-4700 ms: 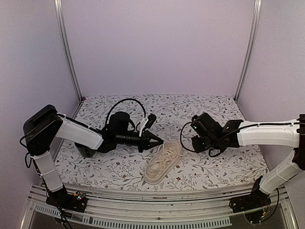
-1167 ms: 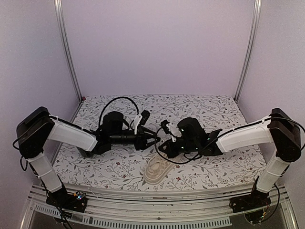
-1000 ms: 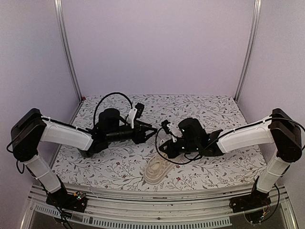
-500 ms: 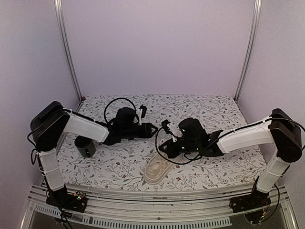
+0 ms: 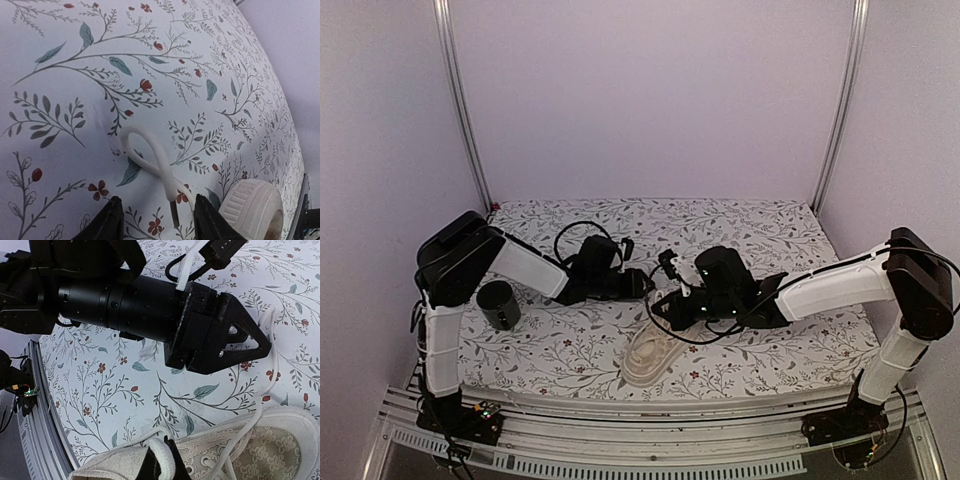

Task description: Tie the shoes

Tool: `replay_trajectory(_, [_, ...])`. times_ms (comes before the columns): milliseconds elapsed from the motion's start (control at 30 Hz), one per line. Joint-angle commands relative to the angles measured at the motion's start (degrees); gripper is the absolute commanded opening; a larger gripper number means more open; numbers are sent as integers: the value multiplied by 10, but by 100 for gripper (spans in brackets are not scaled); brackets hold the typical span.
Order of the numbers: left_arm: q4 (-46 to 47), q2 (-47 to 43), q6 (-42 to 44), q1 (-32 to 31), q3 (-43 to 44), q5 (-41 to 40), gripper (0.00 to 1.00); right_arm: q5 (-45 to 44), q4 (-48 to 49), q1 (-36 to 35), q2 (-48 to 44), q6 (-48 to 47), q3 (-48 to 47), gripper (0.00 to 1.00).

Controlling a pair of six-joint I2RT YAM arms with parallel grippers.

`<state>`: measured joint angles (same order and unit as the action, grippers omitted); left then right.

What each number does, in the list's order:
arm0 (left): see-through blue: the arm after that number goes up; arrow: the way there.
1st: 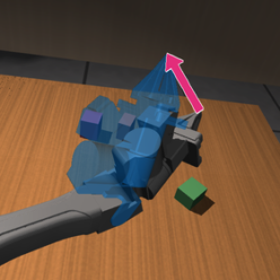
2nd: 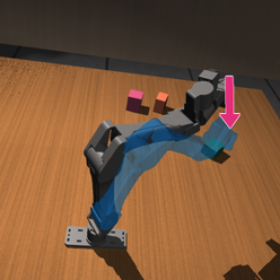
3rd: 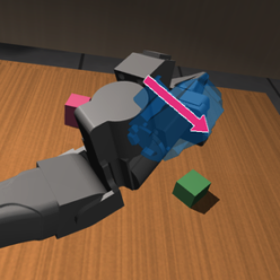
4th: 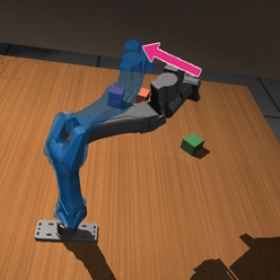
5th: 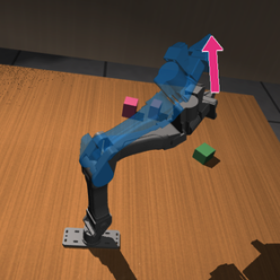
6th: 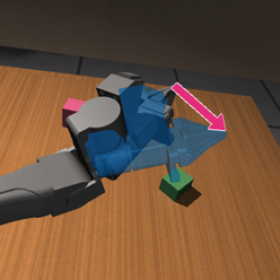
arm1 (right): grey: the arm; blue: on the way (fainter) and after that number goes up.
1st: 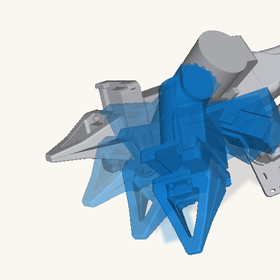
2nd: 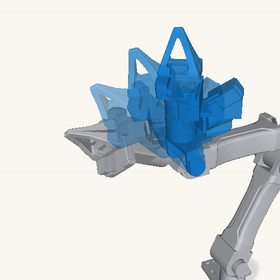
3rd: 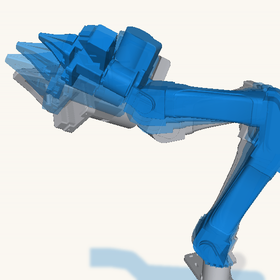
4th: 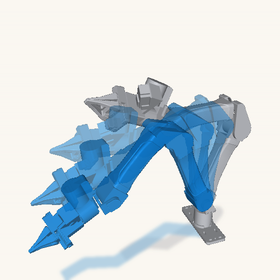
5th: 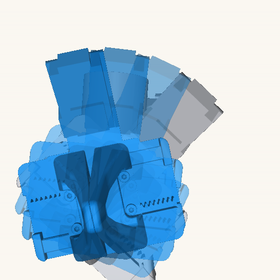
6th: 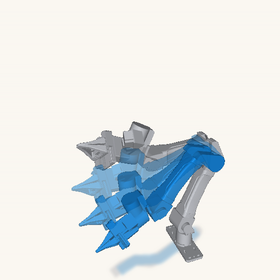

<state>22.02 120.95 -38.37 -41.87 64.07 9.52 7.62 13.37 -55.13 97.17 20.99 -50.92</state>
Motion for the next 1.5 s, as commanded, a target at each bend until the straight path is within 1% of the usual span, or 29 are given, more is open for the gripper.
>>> replay_trajectory(0, [18, 20, -3, 6, 26, 23, 49, 4, 23, -4, 7, 4, -2, 2])
replay_trajectory(133, [15, 31, -3, 8, 41, 19, 50, 6, 26, -4, 10, 5, -3, 2])
replay_trajectory(200, [15, 33, -7, 11, 44, 15, 46, 6, 27, -4, 11, 5, -3, 2])
replay_trajectory(267, [20, 31, -11, 14, 42, 10, 36, 4, 27, -4, 10, 5, -3, 2])
replay_trajectory(367, [37, 21, -8, 15, 33, 4, 14, 0, 27, -4, 8, 6, -3, 2])
replay_trajectory(400, [47, 16, -6, 14, 27, 4, 4, -2, 27, -4, 8, 7, -3, 2])
replay_trajectory(433, [57, 8, -4, 15, 19, 1, 0, -3, 28, -4, 7, 8, -2, 2])
replay_trajectory(567, [100, -42, 14, 14, -38, -10, 0, -9, 27, -4, 5, 14, -2, 2])
replay_trajectory(633, [114, -74, 26, 15, -74, -7, 0, -15, 26, -4, 5, 19, -2, 2])
replay_trajectory(667, [117, -106, 34, 14, -93, -3, 0, -17, 23, -4, 4, 21, -3, 2])
replay_trajectory(833, [101, -223, 60, -4, -182, 55, 0, -26, 3, -4, -2, 35, -13, 2])
replay_trajectory(967, [20, -298, 74, -52, -213, 63, 0, -32, -22, -2, 2, 43, -30, 2])
replay_trajectory(1067, [-34, -340, 66, -96, -230, 59, 0, -33, -25, -3, 3, 50, -31, 2])
replay_trajectory(1233, [-45, -407, 32, -180, -264, 60, 0, -31, -27, -1, 11, 58, -30, 2])
replay_trajectory(1333, [-61, -421, 38, -230, -249, 42, 0, -24, -26, 3, 15, 63, -31, 2])
replay_trajectory(1467, [-105, -395, 40, -275, -217, 29, 0, -9, -22, 8, 19, 68, -36, 2])
